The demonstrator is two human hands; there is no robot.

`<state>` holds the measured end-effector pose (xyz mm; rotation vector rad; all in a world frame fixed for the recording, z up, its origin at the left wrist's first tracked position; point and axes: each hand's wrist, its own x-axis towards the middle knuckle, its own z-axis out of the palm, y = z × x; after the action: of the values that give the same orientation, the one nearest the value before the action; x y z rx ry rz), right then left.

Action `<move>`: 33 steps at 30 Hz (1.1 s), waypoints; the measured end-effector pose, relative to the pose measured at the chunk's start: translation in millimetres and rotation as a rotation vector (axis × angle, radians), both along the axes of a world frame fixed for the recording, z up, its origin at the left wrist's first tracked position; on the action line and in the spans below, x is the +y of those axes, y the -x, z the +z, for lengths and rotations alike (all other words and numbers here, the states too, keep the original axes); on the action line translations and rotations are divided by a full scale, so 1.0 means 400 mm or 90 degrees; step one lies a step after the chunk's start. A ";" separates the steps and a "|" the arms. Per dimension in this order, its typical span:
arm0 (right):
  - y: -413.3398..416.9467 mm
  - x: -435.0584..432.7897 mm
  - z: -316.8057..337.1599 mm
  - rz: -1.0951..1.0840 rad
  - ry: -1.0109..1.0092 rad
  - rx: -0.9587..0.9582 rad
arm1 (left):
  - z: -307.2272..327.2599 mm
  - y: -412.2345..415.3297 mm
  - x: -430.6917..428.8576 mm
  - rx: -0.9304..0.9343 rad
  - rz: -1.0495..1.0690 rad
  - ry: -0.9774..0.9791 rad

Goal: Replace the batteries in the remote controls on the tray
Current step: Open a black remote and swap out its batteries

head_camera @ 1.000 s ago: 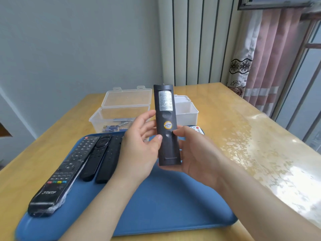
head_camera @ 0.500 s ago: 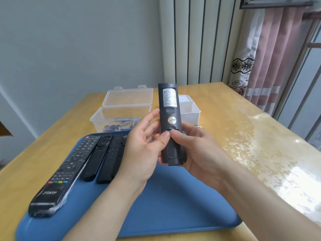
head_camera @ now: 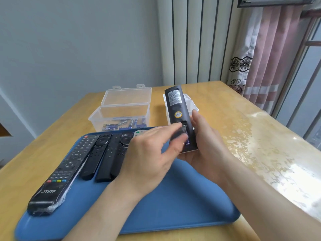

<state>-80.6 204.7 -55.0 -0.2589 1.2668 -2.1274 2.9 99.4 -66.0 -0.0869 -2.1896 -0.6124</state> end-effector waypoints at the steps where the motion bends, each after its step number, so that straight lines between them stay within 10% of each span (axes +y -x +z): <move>1: 0.005 -0.001 -0.005 -0.013 -0.001 -0.010 | 0.011 -0.004 0.005 -0.004 -0.027 -0.121; 5: 0.031 0.003 -0.003 -0.060 0.006 -0.028 | 0.069 -0.025 -0.018 -0.211 -0.167 -0.428; 13: 0.030 0.007 0.000 -0.030 0.015 -0.037 | 0.034 -0.029 -0.003 -0.701 -0.180 0.018; 21: 0.015 0.006 -0.002 0.019 -0.005 0.058 | 0.054 -0.022 -0.017 -0.120 -0.027 -0.112; 33: -0.005 0.006 0.000 0.107 -0.002 0.148 | 0.036 -0.015 -0.007 -0.074 0.025 0.056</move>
<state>-78.6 207.2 -54.9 -0.6056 1.3274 -1.9947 8.9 96.8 -51.5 -0.0559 -2.3252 -0.5111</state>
